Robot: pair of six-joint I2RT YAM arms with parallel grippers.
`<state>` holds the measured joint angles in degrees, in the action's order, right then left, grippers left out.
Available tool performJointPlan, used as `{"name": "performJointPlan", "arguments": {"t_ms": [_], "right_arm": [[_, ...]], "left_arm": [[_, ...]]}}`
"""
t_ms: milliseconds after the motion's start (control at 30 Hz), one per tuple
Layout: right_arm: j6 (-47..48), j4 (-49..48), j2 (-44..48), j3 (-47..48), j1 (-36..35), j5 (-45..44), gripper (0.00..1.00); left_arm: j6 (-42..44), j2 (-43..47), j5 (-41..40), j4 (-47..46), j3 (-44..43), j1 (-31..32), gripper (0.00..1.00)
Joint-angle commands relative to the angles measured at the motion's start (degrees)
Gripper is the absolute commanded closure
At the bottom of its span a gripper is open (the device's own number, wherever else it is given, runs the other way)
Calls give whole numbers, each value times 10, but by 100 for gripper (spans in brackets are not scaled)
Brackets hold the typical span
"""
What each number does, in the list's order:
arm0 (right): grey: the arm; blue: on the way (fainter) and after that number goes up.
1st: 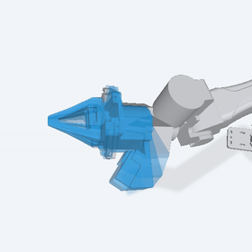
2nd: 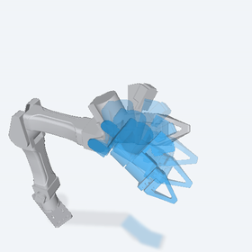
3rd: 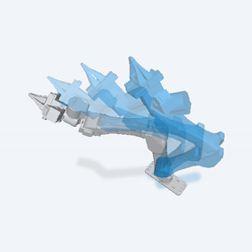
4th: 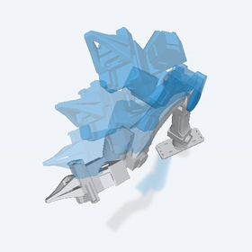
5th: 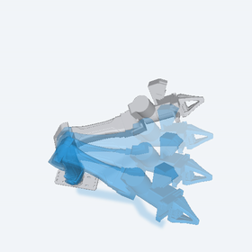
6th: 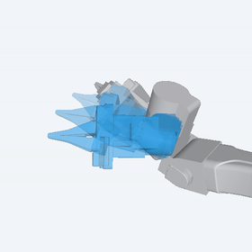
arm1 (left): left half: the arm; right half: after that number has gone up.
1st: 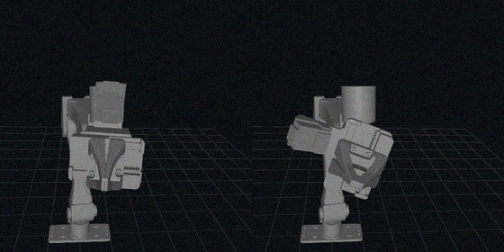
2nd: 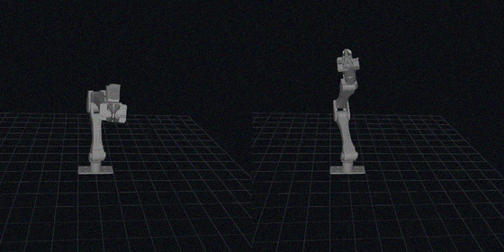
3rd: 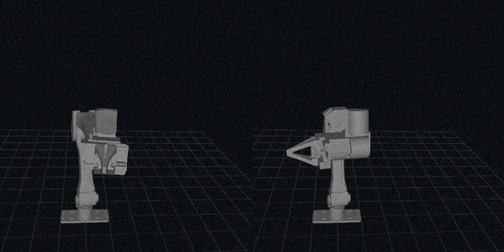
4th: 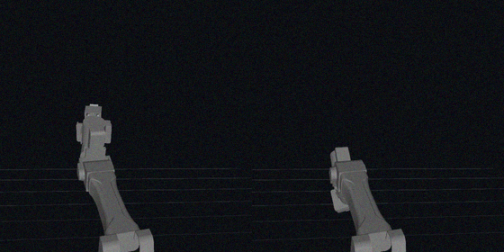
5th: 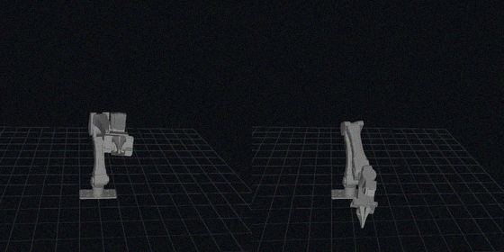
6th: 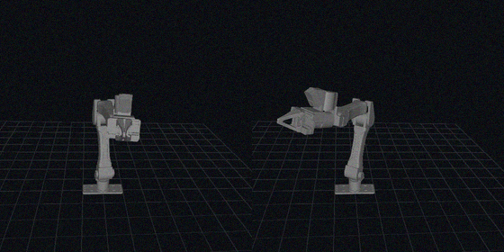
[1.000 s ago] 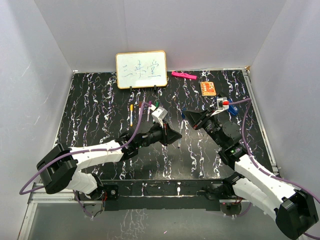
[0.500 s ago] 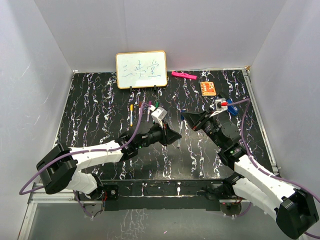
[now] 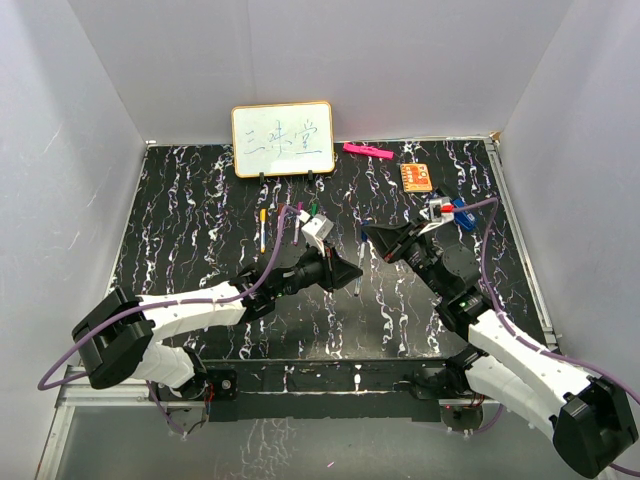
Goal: Insert the pens into the pen caps
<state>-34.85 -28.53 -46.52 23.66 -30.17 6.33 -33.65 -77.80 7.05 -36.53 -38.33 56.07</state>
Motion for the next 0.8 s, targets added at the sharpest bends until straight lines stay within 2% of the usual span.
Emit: {"name": "performJointPlan", "arguments": {"t_ms": [0, 267, 567, 767], "right_arm": [[1, -25, 6, -8, -7, 3, 100], [-3, -23, 6, -19, -15, 5, 100], [1, -4, 14, -27, -24, 17, 100], [3, -1, 16, -32, -25, 37, 100]], "left_arm": [[5, 16, -2, -27, -8, -1, 100], [7, 18, -13, -48, -11, -1, 100], [1, 36, -77, -96, -9, -3, 100], [-20, 33, -84, -139, -21, -17, 100]]}}
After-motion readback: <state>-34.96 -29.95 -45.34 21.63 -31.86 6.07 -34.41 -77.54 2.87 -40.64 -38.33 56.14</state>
